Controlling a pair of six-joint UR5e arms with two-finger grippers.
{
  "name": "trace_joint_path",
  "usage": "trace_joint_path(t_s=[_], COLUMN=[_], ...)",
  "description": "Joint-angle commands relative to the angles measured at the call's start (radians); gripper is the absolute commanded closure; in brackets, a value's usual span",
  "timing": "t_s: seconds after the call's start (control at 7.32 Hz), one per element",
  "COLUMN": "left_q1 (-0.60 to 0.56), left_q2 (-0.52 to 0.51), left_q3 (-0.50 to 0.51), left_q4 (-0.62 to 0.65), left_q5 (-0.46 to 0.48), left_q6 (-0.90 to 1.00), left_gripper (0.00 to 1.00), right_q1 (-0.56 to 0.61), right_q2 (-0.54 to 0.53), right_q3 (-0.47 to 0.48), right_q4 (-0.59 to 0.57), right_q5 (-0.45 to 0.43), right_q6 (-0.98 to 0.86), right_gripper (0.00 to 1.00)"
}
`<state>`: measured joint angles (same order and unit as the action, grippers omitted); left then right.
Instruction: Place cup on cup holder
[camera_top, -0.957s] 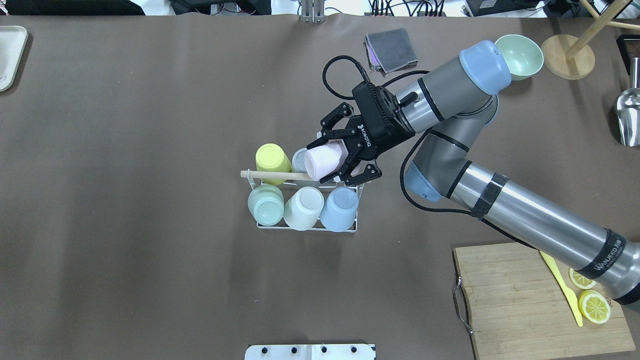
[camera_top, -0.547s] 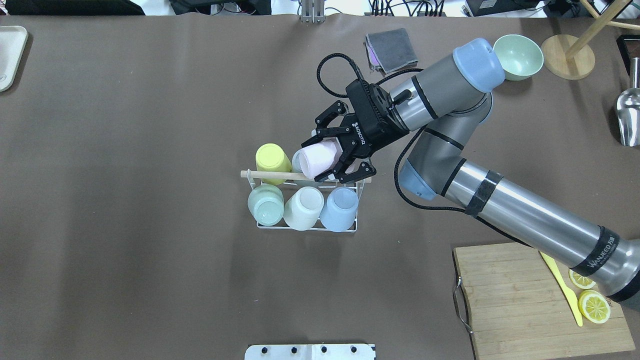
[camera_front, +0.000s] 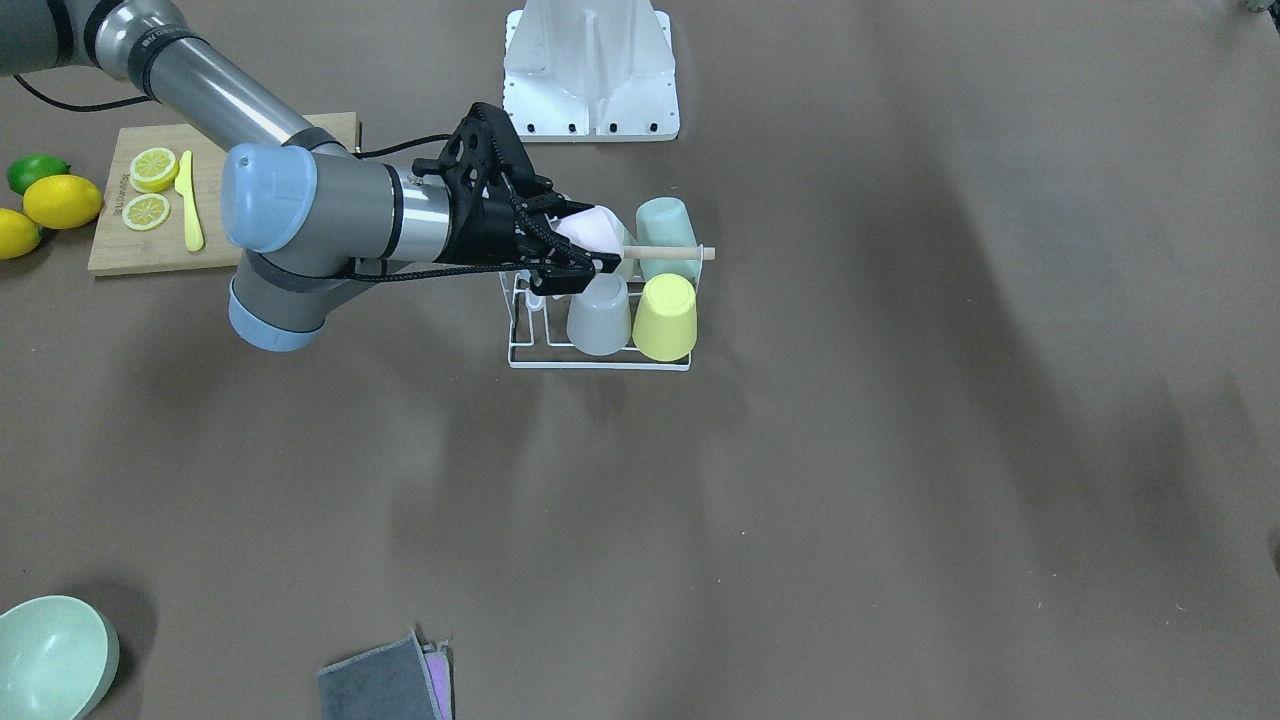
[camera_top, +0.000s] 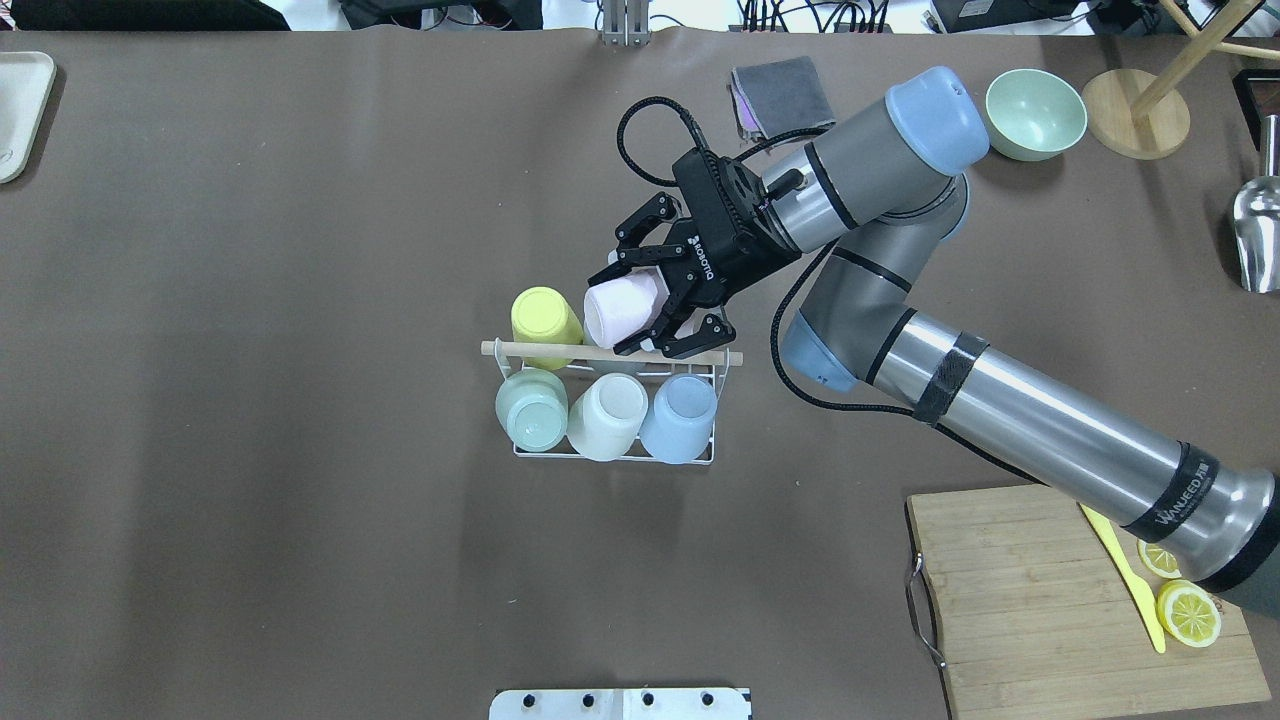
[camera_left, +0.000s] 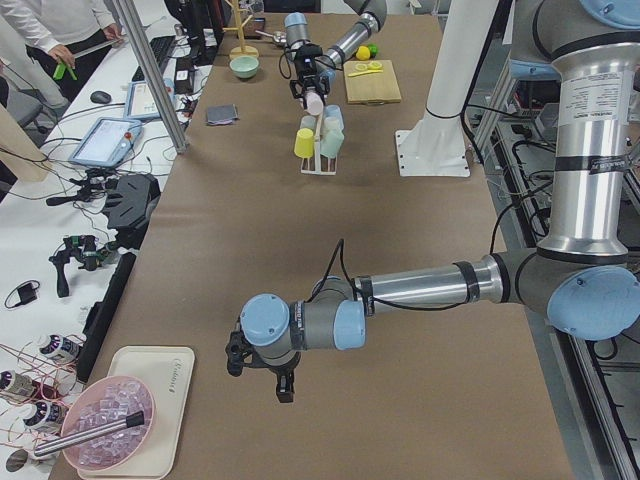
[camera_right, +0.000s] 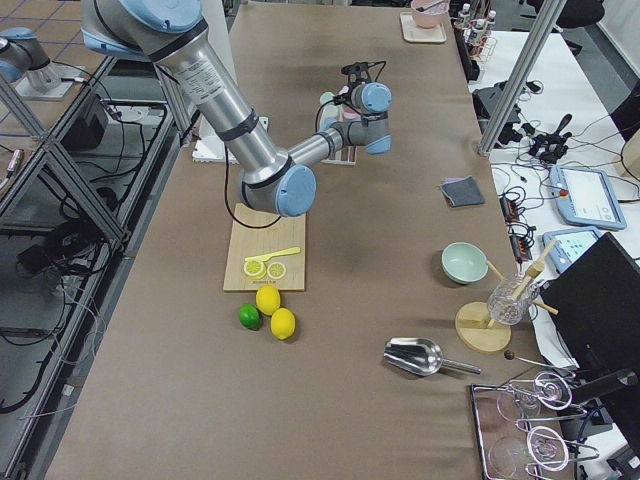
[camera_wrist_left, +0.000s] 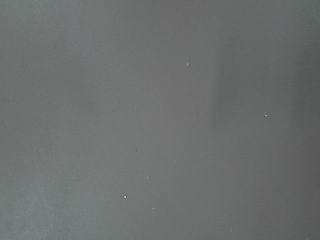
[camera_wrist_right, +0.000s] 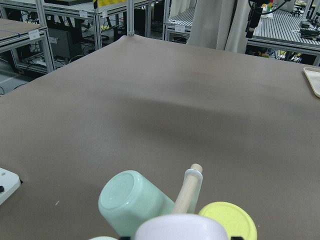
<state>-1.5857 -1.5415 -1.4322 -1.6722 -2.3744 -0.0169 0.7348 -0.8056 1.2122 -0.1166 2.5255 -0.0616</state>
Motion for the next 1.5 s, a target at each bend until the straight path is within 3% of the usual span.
trace_joint_path(t_s=[0.0, 1.09, 1.23, 1.37], left_q1=[-0.004, -0.004, -0.004, -0.004], left_q2=[0.001, 0.001, 0.001, 0.001], left_q3=[-0.007, -0.013, -0.01, -0.011], left_q4=[0.002, 0.014, 0.014, 0.014], left_q5=[0.0, 0.004, 0.004, 0.004], left_q6=[0.0, 0.0, 0.0, 0.0], left_gripper=[0.03, 0.03, 0.03, 0.03], right_q1=[0.0, 0.003, 0.003, 0.005], right_q2=[0.0, -0.004, -0.004, -0.006], right_q3=[-0.003, -0.017, -0.017, -0.017], right_q4=[0.0, 0.0, 0.0, 0.0], right_q5=[0.001, 0.003, 0.001, 0.001], right_q6=[0.0, 0.0, 0.0, 0.002], right_gripper=[0.66, 0.61, 0.58, 0.47])
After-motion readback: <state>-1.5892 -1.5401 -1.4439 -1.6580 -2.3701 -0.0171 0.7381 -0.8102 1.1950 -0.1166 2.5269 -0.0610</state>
